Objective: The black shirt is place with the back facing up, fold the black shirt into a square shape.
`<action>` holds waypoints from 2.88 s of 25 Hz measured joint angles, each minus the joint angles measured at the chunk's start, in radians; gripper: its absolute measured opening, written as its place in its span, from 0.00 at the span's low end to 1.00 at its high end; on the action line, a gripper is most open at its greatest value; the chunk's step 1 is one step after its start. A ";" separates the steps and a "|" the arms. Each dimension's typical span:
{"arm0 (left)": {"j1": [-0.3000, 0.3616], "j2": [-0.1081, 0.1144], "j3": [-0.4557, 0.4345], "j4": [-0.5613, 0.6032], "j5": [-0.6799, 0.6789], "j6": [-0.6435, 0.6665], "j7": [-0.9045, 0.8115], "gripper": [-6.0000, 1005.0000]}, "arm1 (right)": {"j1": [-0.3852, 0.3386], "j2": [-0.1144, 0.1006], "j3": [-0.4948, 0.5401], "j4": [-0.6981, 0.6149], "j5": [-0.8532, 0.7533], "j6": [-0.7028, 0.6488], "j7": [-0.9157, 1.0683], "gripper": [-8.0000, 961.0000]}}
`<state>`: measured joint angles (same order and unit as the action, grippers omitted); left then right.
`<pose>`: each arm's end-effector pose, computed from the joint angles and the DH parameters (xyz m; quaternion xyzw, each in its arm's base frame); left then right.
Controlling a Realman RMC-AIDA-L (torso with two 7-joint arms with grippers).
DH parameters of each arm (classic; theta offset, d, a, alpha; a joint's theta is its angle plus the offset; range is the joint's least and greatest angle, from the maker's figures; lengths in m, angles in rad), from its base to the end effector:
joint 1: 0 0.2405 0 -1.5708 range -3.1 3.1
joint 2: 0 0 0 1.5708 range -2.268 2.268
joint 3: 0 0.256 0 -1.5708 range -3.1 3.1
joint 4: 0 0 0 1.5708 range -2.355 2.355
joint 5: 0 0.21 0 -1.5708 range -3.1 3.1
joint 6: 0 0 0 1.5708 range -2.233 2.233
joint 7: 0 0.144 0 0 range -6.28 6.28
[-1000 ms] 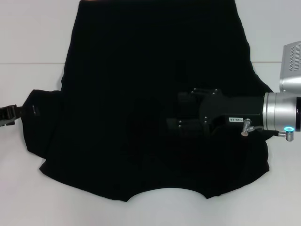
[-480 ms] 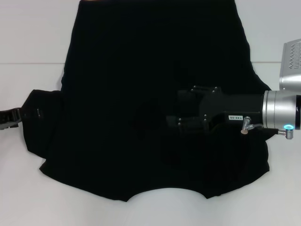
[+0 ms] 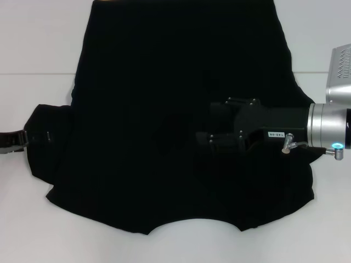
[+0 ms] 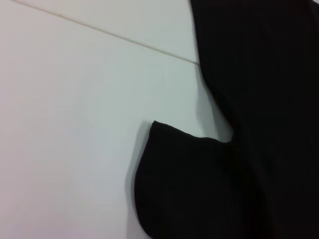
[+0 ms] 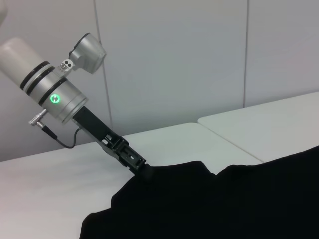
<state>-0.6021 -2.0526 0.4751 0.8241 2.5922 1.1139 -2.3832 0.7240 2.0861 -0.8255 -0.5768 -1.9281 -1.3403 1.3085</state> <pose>-0.3461 0.3805 0.0702 -0.7028 -0.6148 -0.0924 0.3459 0.2008 0.3861 -0.0292 -0.9576 0.1228 0.2140 0.1490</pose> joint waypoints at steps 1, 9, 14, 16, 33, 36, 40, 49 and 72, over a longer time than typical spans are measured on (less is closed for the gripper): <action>0.000 0.000 0.006 0.000 0.000 0.000 0.001 0.88 | 0.000 0.000 0.000 0.000 0.000 0.001 0.000 0.93; -0.007 -0.006 0.063 0.000 0.028 -0.010 0.016 0.87 | 0.000 0.000 0.001 -0.002 0.000 0.001 0.000 0.93; -0.011 -0.006 0.066 0.004 0.039 -0.014 0.017 0.76 | -0.001 0.000 0.004 -0.002 0.001 0.001 -0.003 0.93; -0.012 -0.005 0.065 0.004 0.040 -0.015 0.017 0.72 | -0.001 0.000 0.006 -0.002 0.001 0.001 -0.004 0.93; -0.011 -0.004 0.060 0.004 0.040 -0.031 0.016 0.01 | -0.005 -0.001 0.009 -0.005 0.003 0.001 -0.009 0.93; -0.008 -0.004 0.058 0.005 0.040 -0.031 0.016 0.01 | -0.005 -0.001 0.010 -0.005 0.003 0.001 -0.009 0.93; 0.001 -0.005 0.051 0.013 0.040 -0.032 0.016 0.01 | -0.003 0.000 0.019 -0.005 0.003 0.001 -0.009 0.94; 0.015 0.002 -0.017 0.036 0.051 -0.035 0.027 0.01 | -0.002 0.004 0.023 0.001 0.021 0.004 -0.010 0.94; -0.060 0.004 0.009 0.016 0.016 0.008 0.048 0.01 | -0.012 0.002 0.023 0.008 0.042 0.022 -0.010 0.93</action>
<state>-0.6621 -2.0486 0.4837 0.8397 2.6079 1.1219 -2.3350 0.7123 2.0879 -0.8022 -0.5691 -1.8865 -1.3186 1.2981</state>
